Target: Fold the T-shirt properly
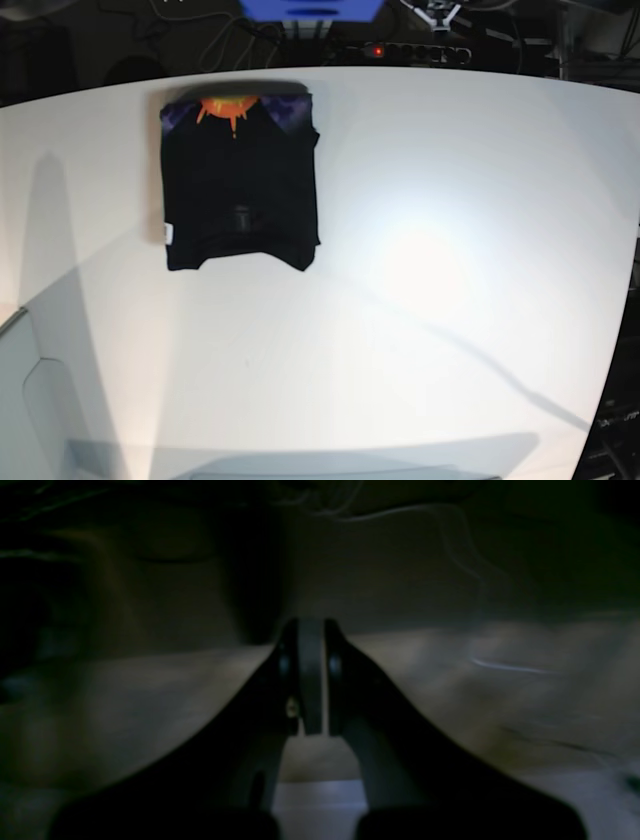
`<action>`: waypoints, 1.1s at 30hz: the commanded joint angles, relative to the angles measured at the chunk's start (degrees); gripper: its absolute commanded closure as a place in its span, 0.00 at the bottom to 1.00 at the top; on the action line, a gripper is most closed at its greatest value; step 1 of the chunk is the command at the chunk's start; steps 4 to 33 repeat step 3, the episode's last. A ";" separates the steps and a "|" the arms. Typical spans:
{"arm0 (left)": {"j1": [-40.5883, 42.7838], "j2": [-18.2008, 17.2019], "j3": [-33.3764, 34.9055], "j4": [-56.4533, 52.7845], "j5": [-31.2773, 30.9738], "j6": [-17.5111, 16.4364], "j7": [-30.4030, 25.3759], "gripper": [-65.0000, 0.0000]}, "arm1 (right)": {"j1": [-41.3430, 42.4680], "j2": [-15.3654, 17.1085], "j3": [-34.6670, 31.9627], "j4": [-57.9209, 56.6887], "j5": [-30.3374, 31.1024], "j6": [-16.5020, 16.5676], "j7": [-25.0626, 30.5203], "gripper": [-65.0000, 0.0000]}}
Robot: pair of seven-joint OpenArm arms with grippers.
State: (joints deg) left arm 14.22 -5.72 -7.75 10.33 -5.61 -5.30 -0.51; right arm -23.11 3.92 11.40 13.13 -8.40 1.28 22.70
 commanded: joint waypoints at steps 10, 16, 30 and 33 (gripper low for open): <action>-0.02 2.59 0.06 -0.35 0.38 2.27 0.47 1.00 | 3.38 -1.24 -3.88 -5.78 0.18 -10.20 3.02 1.00; -0.02 2.59 0.06 -0.35 0.38 2.27 0.47 1.00 | 3.38 -1.24 -3.88 -5.78 0.18 -10.20 3.02 1.00; -0.02 2.59 0.06 -0.35 0.38 2.27 0.47 1.00 | 3.38 -1.24 -3.88 -5.78 0.18 -10.20 3.02 1.00; -0.02 2.59 0.06 -0.35 0.38 2.27 0.47 1.00 | 3.38 -1.24 -3.88 -5.78 0.18 -10.20 3.02 1.00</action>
